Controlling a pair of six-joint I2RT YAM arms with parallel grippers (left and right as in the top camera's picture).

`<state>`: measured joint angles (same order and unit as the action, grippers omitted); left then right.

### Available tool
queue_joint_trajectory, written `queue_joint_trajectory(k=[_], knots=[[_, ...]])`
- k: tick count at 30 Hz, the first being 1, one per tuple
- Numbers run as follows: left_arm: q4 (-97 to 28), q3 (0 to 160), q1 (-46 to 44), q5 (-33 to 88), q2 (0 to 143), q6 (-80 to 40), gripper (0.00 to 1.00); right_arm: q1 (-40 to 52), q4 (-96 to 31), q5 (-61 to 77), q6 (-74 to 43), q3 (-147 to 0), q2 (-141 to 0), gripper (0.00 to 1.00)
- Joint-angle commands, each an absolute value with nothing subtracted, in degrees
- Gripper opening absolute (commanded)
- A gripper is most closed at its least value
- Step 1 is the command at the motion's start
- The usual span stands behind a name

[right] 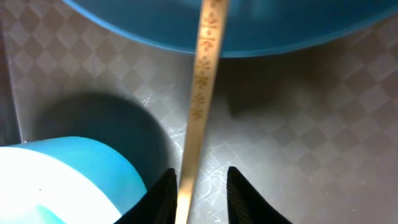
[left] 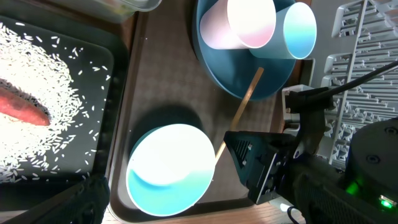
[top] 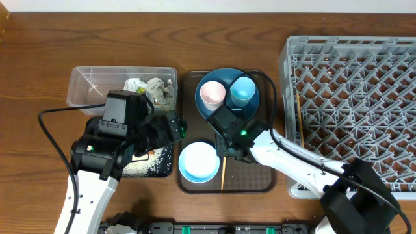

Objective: Sort waste into correct bins and load items into the dishwasher rack
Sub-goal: 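Move right gripper back to the tray and grasp the second chopstick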

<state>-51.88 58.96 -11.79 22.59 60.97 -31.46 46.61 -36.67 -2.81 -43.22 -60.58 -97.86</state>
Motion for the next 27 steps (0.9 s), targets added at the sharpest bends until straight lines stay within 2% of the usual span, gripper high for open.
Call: queue_joint_trajectory(k=[1,5,11,16,27], knots=[[-51.9,59.4,-12.0,23.1,61.0,-31.1,0.98,47.3,-36.4,-3.2,-43.7,-60.4,-98.3,0.2],[-51.9,59.4,-12.0,23.1,61.0,-31.1,0.98,47.3,-36.4,-3.2,-43.7,-60.3,-98.3,0.15],[-51.9,59.4,-12.0,23.1,61.0,-31.1,0.98,47.3,-36.0,-3.7,-43.7,-60.2,-98.6,0.18],[-51.9,59.4,-12.0,23.1,61.0,-31.1,0.98,47.4,-36.1,-3.6,-43.7,-60.1,-98.6,0.25],[-51.9,59.4,-12.0,23.1,61.0,-31.1,0.98,47.7,-34.6,-3.7,-43.7,-59.1,-98.6,0.25]])
